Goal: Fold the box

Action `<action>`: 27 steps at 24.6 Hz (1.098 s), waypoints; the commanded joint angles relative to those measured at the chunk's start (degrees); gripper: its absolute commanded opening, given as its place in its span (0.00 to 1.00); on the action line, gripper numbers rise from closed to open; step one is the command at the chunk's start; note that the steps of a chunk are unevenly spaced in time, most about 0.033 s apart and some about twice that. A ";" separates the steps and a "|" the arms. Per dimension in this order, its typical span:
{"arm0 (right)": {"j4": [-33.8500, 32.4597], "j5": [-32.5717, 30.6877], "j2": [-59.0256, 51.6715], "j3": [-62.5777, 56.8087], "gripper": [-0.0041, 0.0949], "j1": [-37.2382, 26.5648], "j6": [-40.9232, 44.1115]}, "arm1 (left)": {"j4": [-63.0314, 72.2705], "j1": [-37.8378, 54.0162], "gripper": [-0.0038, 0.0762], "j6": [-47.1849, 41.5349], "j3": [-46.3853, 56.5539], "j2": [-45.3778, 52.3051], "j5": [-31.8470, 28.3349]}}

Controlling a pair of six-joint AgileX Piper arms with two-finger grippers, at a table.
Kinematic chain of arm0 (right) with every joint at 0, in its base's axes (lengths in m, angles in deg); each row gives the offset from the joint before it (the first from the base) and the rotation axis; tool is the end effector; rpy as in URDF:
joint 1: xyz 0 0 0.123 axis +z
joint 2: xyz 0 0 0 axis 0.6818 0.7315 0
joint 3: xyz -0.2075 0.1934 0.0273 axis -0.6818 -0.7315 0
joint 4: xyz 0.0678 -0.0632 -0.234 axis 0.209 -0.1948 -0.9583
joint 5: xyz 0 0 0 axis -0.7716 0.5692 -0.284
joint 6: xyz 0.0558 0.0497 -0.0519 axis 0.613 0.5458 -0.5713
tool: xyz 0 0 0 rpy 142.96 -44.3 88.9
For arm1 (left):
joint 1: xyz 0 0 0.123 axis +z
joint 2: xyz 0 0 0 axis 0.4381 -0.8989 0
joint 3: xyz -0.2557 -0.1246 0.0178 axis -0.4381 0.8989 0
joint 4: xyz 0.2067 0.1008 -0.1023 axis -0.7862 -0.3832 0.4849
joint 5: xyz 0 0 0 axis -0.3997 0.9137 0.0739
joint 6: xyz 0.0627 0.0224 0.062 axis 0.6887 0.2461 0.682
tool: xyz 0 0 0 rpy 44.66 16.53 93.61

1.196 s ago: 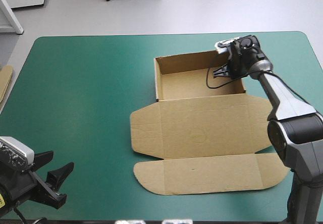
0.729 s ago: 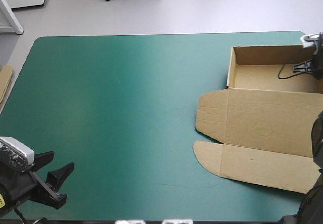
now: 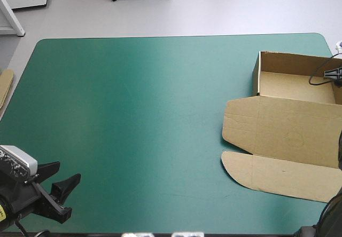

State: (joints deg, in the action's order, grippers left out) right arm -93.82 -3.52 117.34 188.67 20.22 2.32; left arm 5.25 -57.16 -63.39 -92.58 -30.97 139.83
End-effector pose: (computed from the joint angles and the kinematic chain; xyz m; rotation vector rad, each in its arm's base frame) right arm 0.4098 -0.1868 0.2970 0.2478 2.6595 -0.4154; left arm 0.0332 -0.0207 0.3861 0.5540 2.1307 -0.3364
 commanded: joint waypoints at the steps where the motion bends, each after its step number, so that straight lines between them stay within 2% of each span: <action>1: -0.11 2.55 -3.81 1.64 0.76 -0.44 0.66 | 0.73 -0.36 0.58 -0.18 -1.36 -0.64 -3.75; 5: 5.41 2.28 -11.49 1.74 0.74 -0.23 -1.68 | -0.41 -0.36 0.58 1.05 -1.46 -0.64 -6.62; 7: 16.09 -0.68 -17.13 1.39 0.70 -0.23 -5.20 | -2.16 -0.36 0.58 1.05 -1.46 -0.64 -9.12; 10: 27.66 -4.02 -22.12 0.33 0.63 0.81 -10.63 | -3.53 -0.36 0.58 1.05 -1.46 -0.64 -9.65; 13: 34.50 -5.26 -28.26 -3.32 0.53 4.62 -13.65 | -6.04 -0.36 0.58 1.18 -1.35 -0.64 -9.53; 18: 35.15 -1.99 -39.14 -14.28 0.49 13.52 -14.34 | -7.84 -0.36 0.58 1.18 -1.35 -0.64 -9.53; 21: 34.86 5.34 -54.50 -29.99 0.49 21.72 -12.94 | -8.39 -0.36 0.58 -0.49 -1.35 -0.64 -9.88; 27: 37.56 12.42 -74.97 -50.55 0.47 30.57 -14.33 | -8.39 -0.36 0.58 -0.26 -0.20 -0.64 -11.78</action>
State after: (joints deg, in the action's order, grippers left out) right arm -58.67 2.43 50.56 144.16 47.51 -11.19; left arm -2.75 -57.16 -63.19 -92.41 -30.97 133.16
